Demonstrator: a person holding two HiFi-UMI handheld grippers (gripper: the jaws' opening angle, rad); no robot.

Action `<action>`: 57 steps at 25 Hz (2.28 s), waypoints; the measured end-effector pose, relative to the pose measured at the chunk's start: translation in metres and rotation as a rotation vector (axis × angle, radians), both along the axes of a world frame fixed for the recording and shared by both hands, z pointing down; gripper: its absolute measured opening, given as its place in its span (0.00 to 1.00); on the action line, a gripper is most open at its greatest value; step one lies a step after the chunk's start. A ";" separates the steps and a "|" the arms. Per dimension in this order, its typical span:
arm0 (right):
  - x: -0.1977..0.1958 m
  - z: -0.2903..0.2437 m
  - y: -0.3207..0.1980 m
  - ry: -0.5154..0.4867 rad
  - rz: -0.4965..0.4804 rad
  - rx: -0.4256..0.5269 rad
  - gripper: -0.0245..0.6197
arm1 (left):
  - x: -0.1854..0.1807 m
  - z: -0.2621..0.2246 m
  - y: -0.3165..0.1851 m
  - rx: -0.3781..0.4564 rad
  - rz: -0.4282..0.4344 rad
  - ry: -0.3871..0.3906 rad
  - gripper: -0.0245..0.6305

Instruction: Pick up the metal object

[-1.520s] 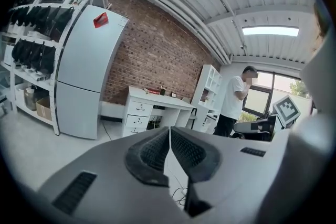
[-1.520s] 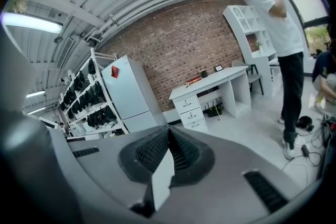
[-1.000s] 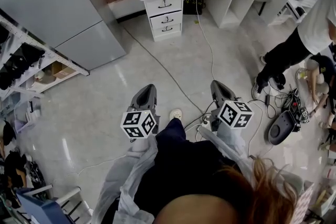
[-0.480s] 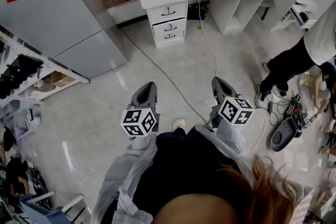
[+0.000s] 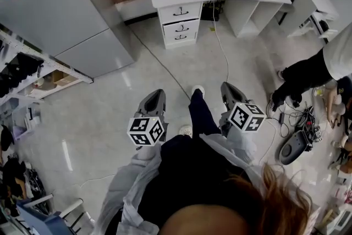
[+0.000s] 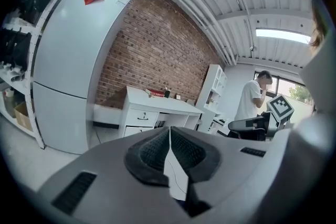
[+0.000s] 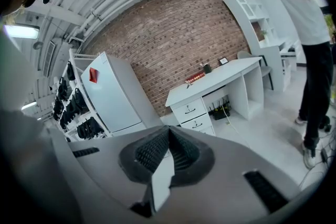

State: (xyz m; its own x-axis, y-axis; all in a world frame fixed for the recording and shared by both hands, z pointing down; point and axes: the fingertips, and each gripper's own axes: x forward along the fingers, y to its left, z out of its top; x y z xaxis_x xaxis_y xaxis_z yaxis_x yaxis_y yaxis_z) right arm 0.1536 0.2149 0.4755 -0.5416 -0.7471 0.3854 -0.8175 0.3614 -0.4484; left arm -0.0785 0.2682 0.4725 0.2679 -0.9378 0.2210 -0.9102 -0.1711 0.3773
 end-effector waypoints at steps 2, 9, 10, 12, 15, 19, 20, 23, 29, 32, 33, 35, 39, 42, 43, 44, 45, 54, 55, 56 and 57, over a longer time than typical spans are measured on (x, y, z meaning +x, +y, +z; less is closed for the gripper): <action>-0.003 0.004 -0.014 -0.001 -0.009 -0.004 0.05 | -0.003 0.005 -0.011 -0.007 -0.008 -0.005 0.07; -0.008 0.009 -0.084 -0.009 -0.037 -0.011 0.05 | -0.007 0.004 -0.082 0.002 -0.035 -0.013 0.07; -0.008 0.009 -0.096 -0.009 -0.040 -0.013 0.05 | -0.007 0.002 -0.094 0.005 -0.041 -0.012 0.07; -0.006 0.007 -0.121 -0.011 -0.045 -0.012 0.05 | -0.006 -0.002 -0.117 0.009 -0.050 -0.010 0.07; -0.007 0.003 -0.158 -0.020 -0.052 -0.010 0.05 | -0.008 -0.007 -0.150 0.016 -0.066 -0.012 0.07; -0.014 -0.001 -0.202 -0.027 -0.074 -0.011 0.05 | -0.012 -0.012 -0.190 0.016 -0.087 -0.012 0.07; -0.015 -0.001 -0.211 -0.026 -0.080 -0.010 0.05 | -0.012 -0.013 -0.198 0.016 -0.090 -0.015 0.07; -0.017 -0.001 -0.236 -0.026 -0.092 -0.014 0.05 | -0.015 -0.015 -0.219 0.017 -0.104 -0.023 0.07; -0.019 0.001 -0.279 -0.028 -0.107 -0.016 0.05 | -0.019 -0.013 -0.256 0.010 -0.131 -0.026 0.07; -0.018 0.003 -0.298 -0.032 -0.109 -0.020 0.05 | -0.019 -0.012 -0.273 0.011 -0.145 -0.024 0.07; -0.018 0.003 -0.304 -0.033 -0.113 -0.018 0.05 | -0.018 -0.012 -0.278 0.014 -0.146 -0.025 0.07; -0.018 0.003 -0.314 -0.034 -0.121 -0.012 0.05 | -0.018 -0.013 -0.287 0.022 -0.151 -0.032 0.07; -0.020 0.011 -0.323 -0.046 -0.133 -0.025 0.05 | -0.016 -0.012 -0.297 0.028 -0.157 -0.043 0.07; -0.021 0.016 -0.323 -0.050 -0.137 -0.032 0.05 | -0.013 -0.006 -0.298 0.016 -0.151 -0.041 0.07; -0.021 0.018 -0.323 -0.050 -0.135 -0.035 0.05 | -0.012 -0.003 -0.298 0.010 -0.149 -0.039 0.07; -0.020 0.021 -0.323 -0.048 -0.130 -0.039 0.05 | -0.011 0.000 -0.299 0.004 -0.148 -0.037 0.07; -0.019 0.023 -0.324 -0.046 -0.123 -0.043 0.05 | -0.011 0.002 -0.300 0.000 -0.146 -0.036 0.07; -0.022 0.019 -0.371 -0.120 -0.106 -0.031 0.46 | -0.011 0.009 -0.353 0.006 -0.108 -0.028 0.07; -0.022 0.019 -0.380 -0.125 -0.101 -0.031 0.46 | -0.011 0.008 -0.364 0.009 -0.102 -0.028 0.07; -0.023 0.018 -0.389 -0.129 -0.100 -0.034 0.46 | -0.011 0.008 -0.374 0.011 -0.098 -0.028 0.07; -0.025 0.018 -0.397 -0.132 -0.101 -0.037 0.47 | -0.011 0.007 -0.385 0.014 -0.094 -0.027 0.07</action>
